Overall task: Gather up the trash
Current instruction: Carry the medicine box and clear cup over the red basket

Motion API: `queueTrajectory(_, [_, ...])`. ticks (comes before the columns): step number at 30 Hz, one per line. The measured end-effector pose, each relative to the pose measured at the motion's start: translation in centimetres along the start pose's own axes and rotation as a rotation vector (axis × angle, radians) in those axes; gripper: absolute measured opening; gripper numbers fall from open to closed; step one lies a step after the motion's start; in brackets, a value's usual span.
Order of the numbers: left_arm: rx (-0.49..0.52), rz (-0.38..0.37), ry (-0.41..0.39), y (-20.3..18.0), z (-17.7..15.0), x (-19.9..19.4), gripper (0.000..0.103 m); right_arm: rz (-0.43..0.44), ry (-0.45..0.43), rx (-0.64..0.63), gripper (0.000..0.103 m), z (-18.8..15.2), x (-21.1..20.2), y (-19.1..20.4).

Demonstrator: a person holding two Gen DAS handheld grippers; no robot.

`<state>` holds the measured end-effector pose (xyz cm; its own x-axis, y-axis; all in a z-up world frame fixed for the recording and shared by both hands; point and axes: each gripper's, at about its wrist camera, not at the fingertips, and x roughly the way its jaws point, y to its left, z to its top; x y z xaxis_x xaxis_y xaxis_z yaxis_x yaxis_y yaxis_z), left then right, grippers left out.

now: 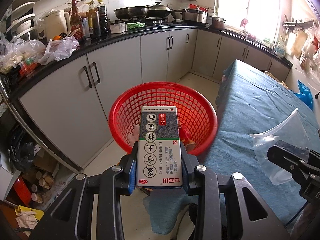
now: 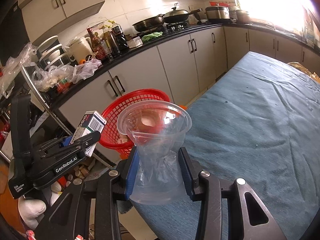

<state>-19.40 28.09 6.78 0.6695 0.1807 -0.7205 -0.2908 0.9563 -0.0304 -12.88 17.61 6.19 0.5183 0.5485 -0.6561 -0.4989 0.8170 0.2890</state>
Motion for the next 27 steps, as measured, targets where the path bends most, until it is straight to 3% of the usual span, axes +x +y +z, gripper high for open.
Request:
queueTrajectory(12, [0.064, 0.009, -0.053, 1.5, 2.6, -0.6, 0.033, 0.031, 0.008, -0.032, 0.044, 1.9, 1.5, 1.4])
queueTrajectory(16, [0.06, -0.026, -0.056, 2.2, 4.2, 0.0, 0.033, 0.043, 0.001, -0.017, 0.044, 3.0, 2.2, 1.3])
queueTrajectory(27, [0.063, -0.035, -0.006, 2.5, 7.4, 4.1, 0.033, 0.096, 0.012, 0.079, 0.044, 7.1, 6.2, 0.2])
